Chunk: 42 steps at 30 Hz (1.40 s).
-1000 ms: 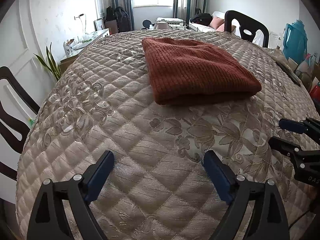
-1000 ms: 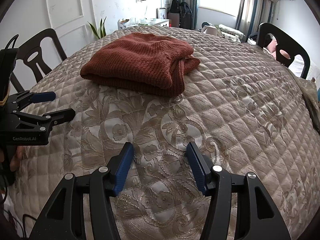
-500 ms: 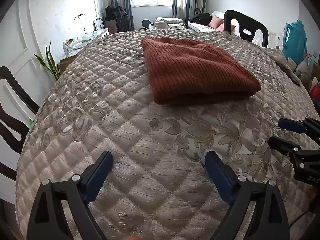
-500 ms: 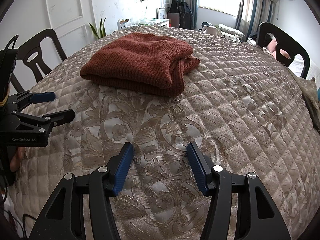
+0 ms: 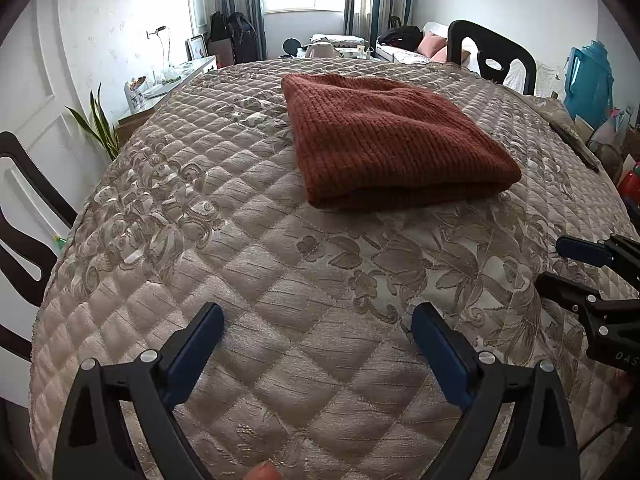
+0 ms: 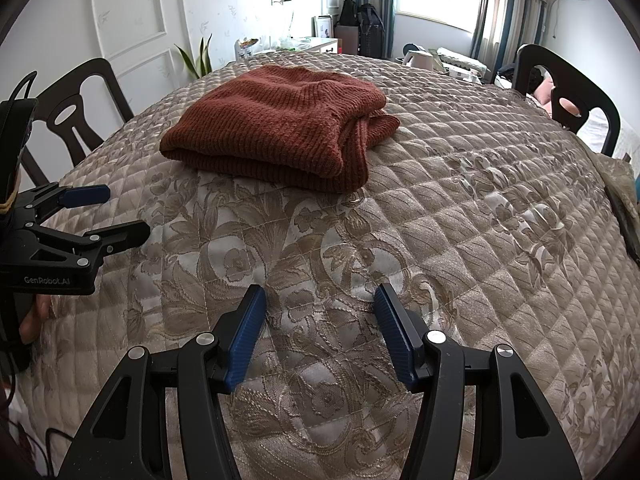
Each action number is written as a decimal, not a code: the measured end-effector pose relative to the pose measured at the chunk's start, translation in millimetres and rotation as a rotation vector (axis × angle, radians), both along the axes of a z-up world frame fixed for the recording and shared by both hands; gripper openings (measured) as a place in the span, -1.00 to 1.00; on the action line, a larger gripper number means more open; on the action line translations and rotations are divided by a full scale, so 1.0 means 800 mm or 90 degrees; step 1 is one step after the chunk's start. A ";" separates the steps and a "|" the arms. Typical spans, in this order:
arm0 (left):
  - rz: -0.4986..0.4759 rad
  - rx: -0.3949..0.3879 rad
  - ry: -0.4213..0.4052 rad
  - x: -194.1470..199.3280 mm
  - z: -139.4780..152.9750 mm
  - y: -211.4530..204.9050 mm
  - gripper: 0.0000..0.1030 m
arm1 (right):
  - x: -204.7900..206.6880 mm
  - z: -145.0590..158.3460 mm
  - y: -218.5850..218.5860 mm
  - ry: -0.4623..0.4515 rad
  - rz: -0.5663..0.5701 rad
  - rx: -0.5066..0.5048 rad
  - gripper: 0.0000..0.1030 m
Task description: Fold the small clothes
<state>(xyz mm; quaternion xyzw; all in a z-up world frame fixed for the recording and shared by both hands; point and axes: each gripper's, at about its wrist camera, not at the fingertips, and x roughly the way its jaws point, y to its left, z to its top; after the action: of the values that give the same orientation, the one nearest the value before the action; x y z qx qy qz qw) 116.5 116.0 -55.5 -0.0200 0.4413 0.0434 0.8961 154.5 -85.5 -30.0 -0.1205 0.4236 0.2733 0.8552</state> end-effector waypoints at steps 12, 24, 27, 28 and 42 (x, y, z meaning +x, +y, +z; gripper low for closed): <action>-0.002 0.000 0.001 0.001 -0.001 -0.001 0.91 | 0.000 0.000 0.000 0.000 0.000 0.000 0.12; -0.003 -0.001 0.001 0.001 -0.001 -0.001 0.91 | 0.000 0.000 0.000 0.000 0.000 0.001 0.12; -0.003 -0.001 0.001 0.001 -0.001 -0.001 0.92 | 0.000 0.000 0.000 0.000 0.000 0.001 0.12; -0.003 -0.001 0.001 0.001 -0.001 -0.001 0.92 | 0.000 0.000 0.000 0.000 0.000 0.001 0.12; -0.004 0.000 0.002 0.001 -0.001 -0.001 0.92 | 0.000 0.000 0.000 0.001 0.000 0.001 0.12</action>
<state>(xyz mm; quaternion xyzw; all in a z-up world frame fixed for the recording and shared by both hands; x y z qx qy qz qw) 117.1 115.3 -56.5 -0.0188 0.4428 0.0403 0.8955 154.8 -85.7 -30.1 -0.1199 0.4238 0.2735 0.8551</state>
